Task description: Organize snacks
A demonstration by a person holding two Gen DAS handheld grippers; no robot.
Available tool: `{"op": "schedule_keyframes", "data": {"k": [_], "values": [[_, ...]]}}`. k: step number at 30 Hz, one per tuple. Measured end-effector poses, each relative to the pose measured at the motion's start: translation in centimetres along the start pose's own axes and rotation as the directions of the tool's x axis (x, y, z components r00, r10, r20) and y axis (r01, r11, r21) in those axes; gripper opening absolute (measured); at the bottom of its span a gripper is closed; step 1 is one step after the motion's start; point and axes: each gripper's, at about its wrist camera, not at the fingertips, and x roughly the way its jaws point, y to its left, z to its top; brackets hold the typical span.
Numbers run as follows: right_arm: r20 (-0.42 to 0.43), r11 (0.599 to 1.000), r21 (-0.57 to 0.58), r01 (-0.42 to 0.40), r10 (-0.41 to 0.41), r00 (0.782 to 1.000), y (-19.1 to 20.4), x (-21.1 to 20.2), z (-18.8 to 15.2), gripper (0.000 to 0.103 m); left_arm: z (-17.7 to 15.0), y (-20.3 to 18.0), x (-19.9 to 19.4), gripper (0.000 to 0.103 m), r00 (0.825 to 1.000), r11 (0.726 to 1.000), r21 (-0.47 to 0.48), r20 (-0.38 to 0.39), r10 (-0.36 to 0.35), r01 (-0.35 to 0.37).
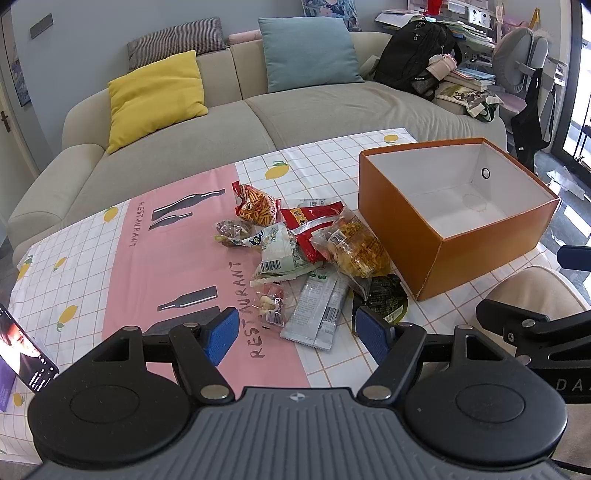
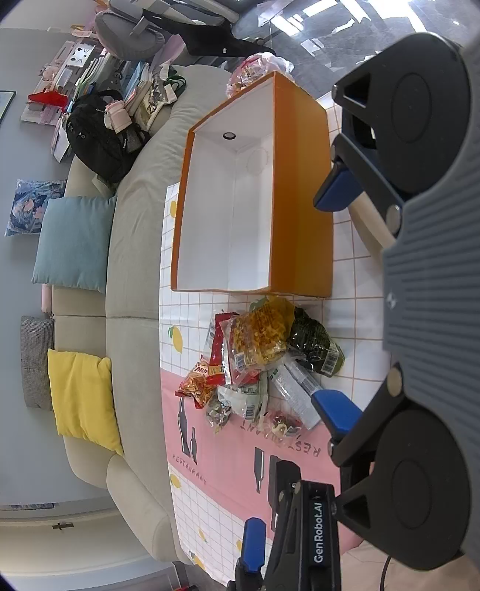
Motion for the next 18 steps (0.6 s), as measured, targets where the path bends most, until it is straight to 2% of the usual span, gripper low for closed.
{"op": "schedule_keyframes", "data": {"k": [18], "values": [[-0.001,1.000,-0.004,0.001,-0.001,1.000,0.13,0.04,-0.14,0.100,0.04,0.06,0.00,0.085,1.000,1.000,-0.002,-0.002,-0.001,0.001]]}}
